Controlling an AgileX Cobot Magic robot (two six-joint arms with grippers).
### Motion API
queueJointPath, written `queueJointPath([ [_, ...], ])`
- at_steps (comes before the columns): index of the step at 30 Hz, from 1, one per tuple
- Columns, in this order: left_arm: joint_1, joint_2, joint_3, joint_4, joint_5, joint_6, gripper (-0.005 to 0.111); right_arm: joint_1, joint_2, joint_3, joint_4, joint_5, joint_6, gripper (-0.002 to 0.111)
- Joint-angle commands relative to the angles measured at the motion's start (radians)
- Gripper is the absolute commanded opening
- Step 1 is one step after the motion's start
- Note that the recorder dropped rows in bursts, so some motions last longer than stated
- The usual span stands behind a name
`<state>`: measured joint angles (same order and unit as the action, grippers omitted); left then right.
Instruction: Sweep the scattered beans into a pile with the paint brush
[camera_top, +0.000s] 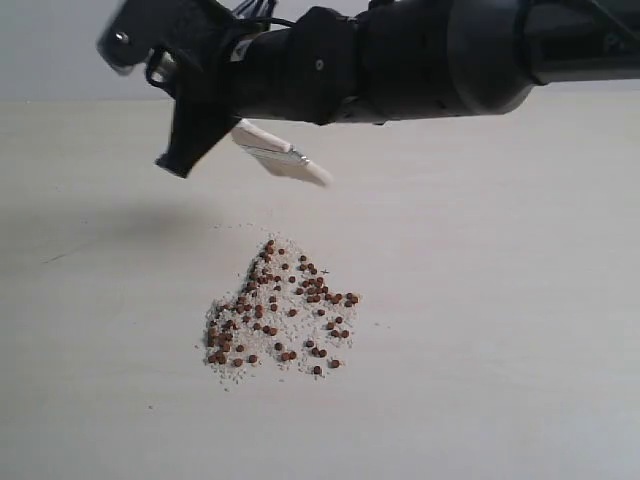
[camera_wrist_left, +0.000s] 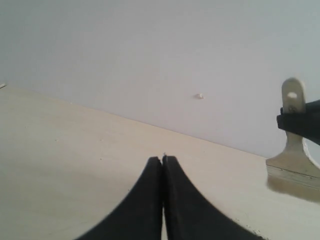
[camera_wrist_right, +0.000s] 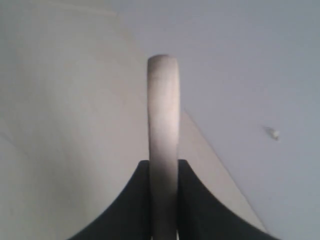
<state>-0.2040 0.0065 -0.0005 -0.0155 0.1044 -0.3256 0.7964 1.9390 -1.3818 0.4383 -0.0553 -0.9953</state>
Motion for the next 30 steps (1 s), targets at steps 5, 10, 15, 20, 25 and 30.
queueJointPath([
  [5, -0.006, -0.006, 0.000, 0.001, -0.003, -0.007, 0.000, -0.098, 0.029, -0.001, -0.255, 0.055, -0.020, 0.000],
  [10, -0.006, -0.006, 0.000, 0.001, -0.003, -0.007, 0.000, -0.077, 0.037, -0.001, -0.292, 0.089, -0.173, 0.000],
  [15, -0.006, -0.006, 0.000, 0.001, -0.003, -0.007, 0.000, -0.052, 0.037, -0.001, -0.292, 0.183, -0.288, 0.000],
  [20, -0.006, -0.006, 0.000, 0.001, -0.003, -0.007, 0.000, -0.032, 0.037, -0.026, -0.267, 0.404, -0.373, 0.000],
  [25, -0.006, -0.006, 0.000, 0.001, -0.003, -0.007, 0.000, -0.029, 0.037, -0.124, -0.036, 0.697, -0.583, 0.000],
  [30, -0.006, -0.006, 0.000, 0.001, -0.003, -0.007, 0.000, -0.097, 0.041, -0.181, 0.599, 0.826, -1.055, 0.000],
])
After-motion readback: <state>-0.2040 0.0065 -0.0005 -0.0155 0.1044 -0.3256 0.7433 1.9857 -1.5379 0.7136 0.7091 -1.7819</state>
